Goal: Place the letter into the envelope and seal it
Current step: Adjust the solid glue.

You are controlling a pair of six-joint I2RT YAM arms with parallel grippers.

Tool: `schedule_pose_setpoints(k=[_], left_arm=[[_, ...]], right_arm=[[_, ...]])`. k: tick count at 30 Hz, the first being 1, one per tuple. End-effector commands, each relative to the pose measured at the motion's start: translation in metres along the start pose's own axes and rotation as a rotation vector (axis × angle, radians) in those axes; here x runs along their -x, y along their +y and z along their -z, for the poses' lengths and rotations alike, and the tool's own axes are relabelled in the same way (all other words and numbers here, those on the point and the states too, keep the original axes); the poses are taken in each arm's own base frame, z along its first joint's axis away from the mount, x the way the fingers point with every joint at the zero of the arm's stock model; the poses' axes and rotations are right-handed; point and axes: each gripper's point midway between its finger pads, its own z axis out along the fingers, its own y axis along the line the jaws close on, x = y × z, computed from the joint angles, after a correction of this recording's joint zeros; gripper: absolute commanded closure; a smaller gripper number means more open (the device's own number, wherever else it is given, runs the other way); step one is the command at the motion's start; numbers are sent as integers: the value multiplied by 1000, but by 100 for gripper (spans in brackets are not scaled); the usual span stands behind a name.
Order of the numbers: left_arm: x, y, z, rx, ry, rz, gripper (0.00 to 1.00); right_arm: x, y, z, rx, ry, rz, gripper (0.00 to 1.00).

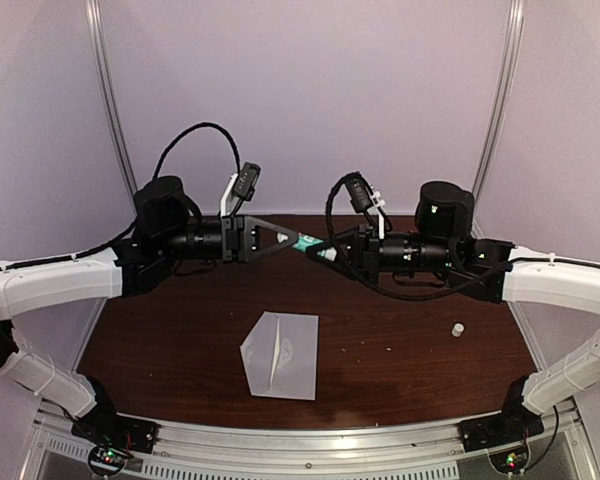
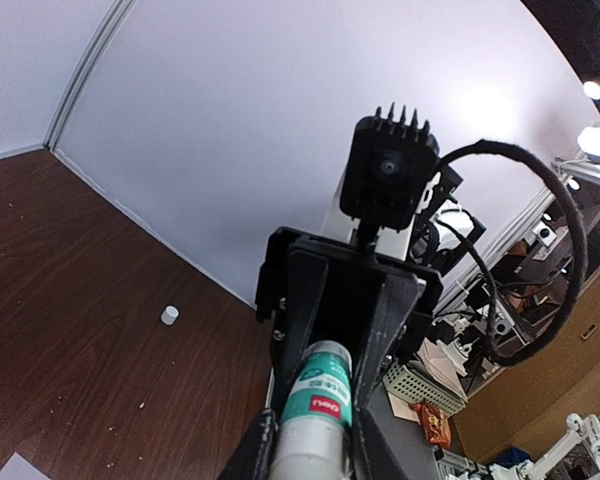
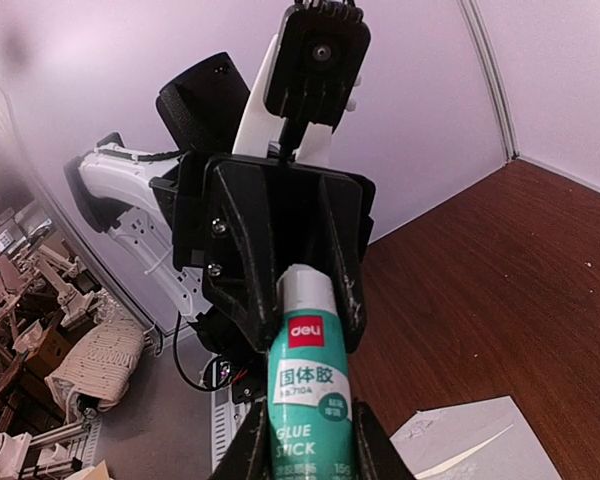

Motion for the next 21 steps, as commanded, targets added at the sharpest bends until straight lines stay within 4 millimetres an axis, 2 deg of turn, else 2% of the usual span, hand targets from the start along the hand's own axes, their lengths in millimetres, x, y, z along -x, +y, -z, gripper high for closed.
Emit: schedule_pose_setpoints(k=[1,3,4,11,14,21], left_arm=[[13,-9,-1,-34,-37,-50,93],[16,-10,-1,-34,-49,-59,100],[17,-12,0,-34,-54,-64,100],[23,-18,6,-35,-92,-91,100],[22,-17,5,-36,-87,-87,100],[19,-15,4,-37,-81,-84,100]], right_arm=[[15,1,2,-9,-54,22,78],[19,4,7,11,-103,10,66],[24,8,10,31,-143,8,56],[31,17,19,89,-289,-82,27],[32,18,17,105,-310,-107,27],[37,18,5,106,-315,-127,48]])
